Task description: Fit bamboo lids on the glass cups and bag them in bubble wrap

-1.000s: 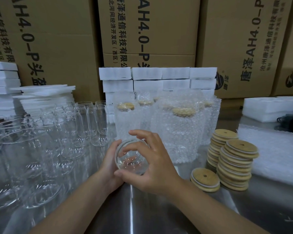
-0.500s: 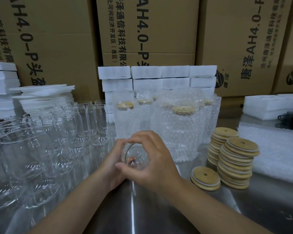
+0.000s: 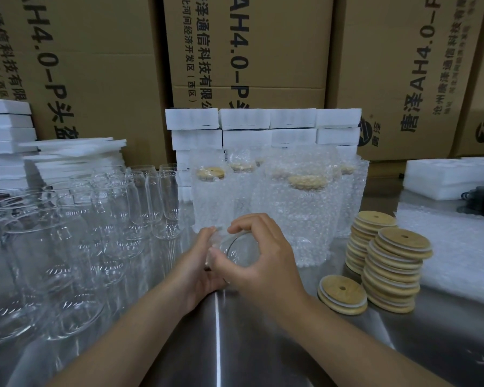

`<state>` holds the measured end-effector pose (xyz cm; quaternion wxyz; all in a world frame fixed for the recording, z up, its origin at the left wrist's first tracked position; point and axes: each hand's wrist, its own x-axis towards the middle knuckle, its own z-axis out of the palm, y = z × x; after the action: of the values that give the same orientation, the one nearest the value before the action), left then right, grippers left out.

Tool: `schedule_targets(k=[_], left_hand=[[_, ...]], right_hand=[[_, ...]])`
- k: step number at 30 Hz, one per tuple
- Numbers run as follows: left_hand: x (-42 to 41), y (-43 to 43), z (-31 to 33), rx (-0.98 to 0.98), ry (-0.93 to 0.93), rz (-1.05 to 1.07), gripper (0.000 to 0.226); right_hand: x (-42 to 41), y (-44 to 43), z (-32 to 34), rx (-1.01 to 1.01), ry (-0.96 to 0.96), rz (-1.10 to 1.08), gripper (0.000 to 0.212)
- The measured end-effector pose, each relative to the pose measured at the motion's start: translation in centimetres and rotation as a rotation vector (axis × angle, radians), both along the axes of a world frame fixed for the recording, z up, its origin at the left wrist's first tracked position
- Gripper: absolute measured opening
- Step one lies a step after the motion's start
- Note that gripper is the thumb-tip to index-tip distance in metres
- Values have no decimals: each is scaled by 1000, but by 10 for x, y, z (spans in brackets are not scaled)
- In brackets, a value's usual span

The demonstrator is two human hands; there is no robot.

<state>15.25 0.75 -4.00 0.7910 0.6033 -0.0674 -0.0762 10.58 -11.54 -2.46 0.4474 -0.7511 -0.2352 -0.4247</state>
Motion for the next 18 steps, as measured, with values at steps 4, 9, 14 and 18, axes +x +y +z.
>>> schedule_targets(k=[4,9,14,18], left_hand=[[0,-2,0,8,23,52,28],[2,-3,4,-137,28,132,44],[2,-4,4,-198,31,134,66],[4,-4,1,-206,48,157,39]], right_hand=[[1,-2,1,28,55,-9,32],[5,-6,2,63,57,-33,33],[10,-9,1,123,39,0,17],[13,-13,3,250,133,50,13]])
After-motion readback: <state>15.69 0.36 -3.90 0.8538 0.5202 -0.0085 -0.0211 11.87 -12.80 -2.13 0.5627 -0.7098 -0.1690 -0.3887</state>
